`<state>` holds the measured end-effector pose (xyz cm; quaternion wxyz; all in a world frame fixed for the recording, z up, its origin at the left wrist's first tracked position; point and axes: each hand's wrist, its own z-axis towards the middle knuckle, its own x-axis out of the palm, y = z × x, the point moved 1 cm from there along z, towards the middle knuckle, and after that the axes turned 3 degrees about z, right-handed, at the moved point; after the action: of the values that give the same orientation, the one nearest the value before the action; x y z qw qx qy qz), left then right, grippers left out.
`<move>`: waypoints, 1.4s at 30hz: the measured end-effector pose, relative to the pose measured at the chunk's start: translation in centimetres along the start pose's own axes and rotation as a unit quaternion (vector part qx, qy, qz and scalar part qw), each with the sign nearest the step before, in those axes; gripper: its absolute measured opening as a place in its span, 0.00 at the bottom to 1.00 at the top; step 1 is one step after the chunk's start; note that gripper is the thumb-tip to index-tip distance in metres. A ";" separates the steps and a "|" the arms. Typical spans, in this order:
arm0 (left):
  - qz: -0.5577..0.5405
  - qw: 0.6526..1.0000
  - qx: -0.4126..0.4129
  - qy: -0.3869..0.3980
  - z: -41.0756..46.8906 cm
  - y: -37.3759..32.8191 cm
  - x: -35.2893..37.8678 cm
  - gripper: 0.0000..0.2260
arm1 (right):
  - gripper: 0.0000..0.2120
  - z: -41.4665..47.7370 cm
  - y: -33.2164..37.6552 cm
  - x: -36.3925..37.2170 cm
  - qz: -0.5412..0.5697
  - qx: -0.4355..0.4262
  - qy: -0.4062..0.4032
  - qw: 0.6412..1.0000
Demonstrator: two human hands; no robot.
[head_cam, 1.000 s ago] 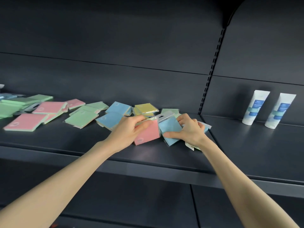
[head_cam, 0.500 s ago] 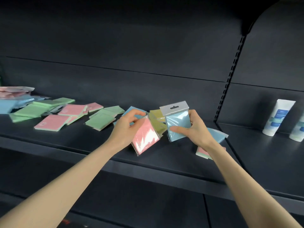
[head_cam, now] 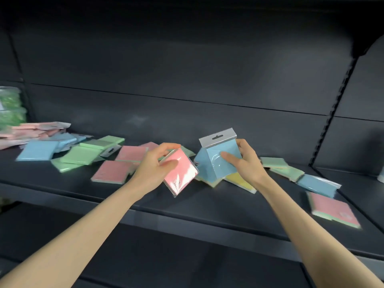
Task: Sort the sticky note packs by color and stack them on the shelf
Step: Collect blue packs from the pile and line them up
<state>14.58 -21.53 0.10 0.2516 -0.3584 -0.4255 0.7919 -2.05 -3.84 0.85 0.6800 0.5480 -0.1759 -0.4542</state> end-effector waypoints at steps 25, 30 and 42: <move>0.234 0.966 -0.062 0.091 13.2 11.3 -13.5 0.21 | 0.18 11.0 3.1 18.5 -0.127 -0.030 -0.001 0.991; 0.185 0.980 -0.017 0.074 13.6 11.0 -14.3 0.28 | 0.17 13.5 3.3 19.8 -0.084 -0.030 0.028 0.996; 0.122 0.992 0.010 0.023 15.0 13.3 -26.3 0.09 | 0.16 18.9 6.7 33.1 -0.133 -0.115 0.123 0.977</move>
<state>17.80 -54.24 3.77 0.1660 -0.4230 -0.3650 0.8126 4.27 -41.80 4.73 0.6881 0.5365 0.0371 -0.4872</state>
